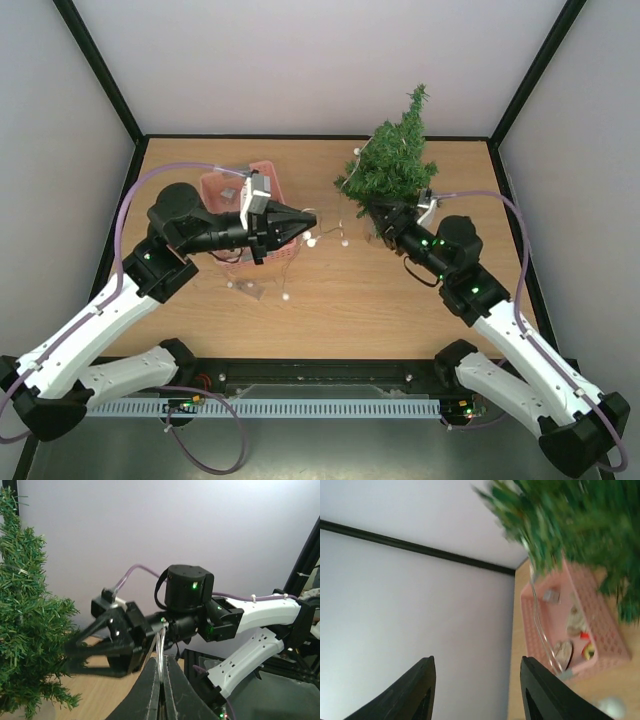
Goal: Decorate the small christmas tree
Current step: Wrap the decoration item around the Christmas tree.
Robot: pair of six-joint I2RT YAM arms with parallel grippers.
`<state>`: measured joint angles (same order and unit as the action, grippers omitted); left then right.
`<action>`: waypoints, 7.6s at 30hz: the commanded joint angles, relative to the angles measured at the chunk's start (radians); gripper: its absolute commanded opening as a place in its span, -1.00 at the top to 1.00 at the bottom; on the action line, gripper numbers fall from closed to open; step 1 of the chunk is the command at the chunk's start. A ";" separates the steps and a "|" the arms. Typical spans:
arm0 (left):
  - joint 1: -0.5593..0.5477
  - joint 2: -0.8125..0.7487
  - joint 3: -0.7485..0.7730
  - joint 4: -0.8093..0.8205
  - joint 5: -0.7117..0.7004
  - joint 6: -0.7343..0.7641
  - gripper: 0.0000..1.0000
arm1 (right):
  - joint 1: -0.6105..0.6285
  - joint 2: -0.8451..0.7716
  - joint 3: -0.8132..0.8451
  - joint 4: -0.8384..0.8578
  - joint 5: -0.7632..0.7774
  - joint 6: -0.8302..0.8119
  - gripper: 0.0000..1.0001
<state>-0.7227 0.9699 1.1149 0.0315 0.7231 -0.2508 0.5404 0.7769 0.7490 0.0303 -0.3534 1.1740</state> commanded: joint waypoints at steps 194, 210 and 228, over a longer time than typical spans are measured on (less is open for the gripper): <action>-0.069 0.624 0.976 -0.247 -0.378 0.506 0.95 | -0.425 0.118 0.330 -0.522 0.300 -0.634 0.04; -0.068 0.662 1.008 -0.182 -0.355 0.472 0.95 | -0.413 -0.124 0.070 -0.045 -0.328 -0.865 0.08; -0.071 0.676 1.011 -0.161 -0.354 0.444 0.95 | -0.231 0.064 0.140 -0.047 -0.293 -1.240 0.05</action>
<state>-0.7891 1.6375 2.0960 -0.1623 0.3637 0.1997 0.2989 0.8192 0.8349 0.0025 -0.7151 0.0399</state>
